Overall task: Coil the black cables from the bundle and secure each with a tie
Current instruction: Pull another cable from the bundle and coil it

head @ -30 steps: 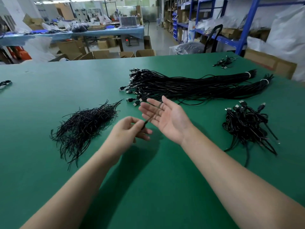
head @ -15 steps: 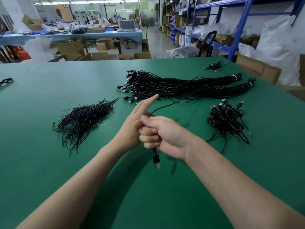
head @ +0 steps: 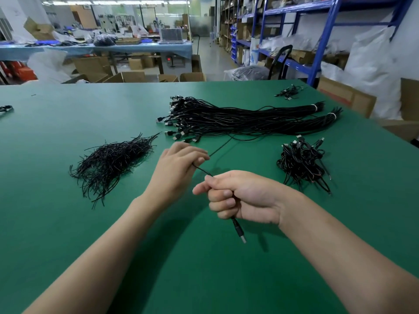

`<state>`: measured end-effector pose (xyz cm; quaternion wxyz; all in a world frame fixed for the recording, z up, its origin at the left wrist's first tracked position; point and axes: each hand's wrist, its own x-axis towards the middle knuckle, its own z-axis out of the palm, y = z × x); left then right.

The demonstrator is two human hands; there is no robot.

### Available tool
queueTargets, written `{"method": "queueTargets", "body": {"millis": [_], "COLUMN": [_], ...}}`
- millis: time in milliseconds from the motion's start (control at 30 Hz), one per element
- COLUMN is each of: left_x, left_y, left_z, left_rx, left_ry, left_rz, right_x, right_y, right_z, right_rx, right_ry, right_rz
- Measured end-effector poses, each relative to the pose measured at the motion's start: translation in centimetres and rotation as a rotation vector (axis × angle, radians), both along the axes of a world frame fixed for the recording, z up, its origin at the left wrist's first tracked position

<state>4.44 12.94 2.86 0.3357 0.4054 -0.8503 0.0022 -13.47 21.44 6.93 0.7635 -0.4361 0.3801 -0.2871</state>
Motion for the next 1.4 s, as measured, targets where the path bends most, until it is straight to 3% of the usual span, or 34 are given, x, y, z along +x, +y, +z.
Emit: {"method": "queueTargets", "body": {"millis": [133, 433, 533, 700, 767, 867, 1000, 1100, 1200, 1300, 1400], "left_x": [0.0, 0.8, 0.7, -0.5, -1.7, -3.1, -3.2, -3.1, -2.8, -1.8, -0.9], "left_y": [0.5, 1.3, 1.5, 3.2, 4.1, 5.0, 5.1, 5.2, 5.2, 4.6, 3.9], "left_z": [-1.7, -1.8, -1.5, -0.6, -0.5, -0.9, -1.4, -1.4, -1.2, -0.8, -0.4], "left_rx": [0.051, 0.201, 0.249, 0.252, 0.252, 0.222, 0.184, 0.129, 0.062, -0.007, -0.047], "left_ry": [-0.097, 0.087, 0.060, 0.266, 0.236, 0.088, 0.048, -0.021, -0.122, -0.024, 0.106], "left_rz": [-0.005, -0.207, -0.255, -0.278, -0.291, -0.313, -0.296, -0.304, -0.285, -0.262, -0.255], "right_x": [-1.0, -3.0, -3.7, -3.6, -2.5, -1.1, -0.3, 0.1, -0.2, -1.3, -1.8], "right_y": [0.5, 1.3, 1.0, 0.5, 0.2, -0.4, -1.4, -2.2, -2.6, -2.5, -2.1], "right_z": [-1.0, -1.8, -1.3, 0.5, 1.2, 1.8, 1.0, -0.3, -1.9, -3.1, -3.7], "right_rx": [0.042, -0.068, -0.064, -0.181, -0.229, -0.307, -0.374, -0.537, -0.814, -0.947, -0.956], "right_ry": [0.046, 0.164, 0.011, -0.356, -0.461, -0.479, -0.467, -0.248, 0.252, 0.591, 0.703], "right_rz": [-0.052, 0.033, -0.061, -0.188, -0.272, -0.397, -0.494, -0.585, -0.639, -0.556, -0.390]}}
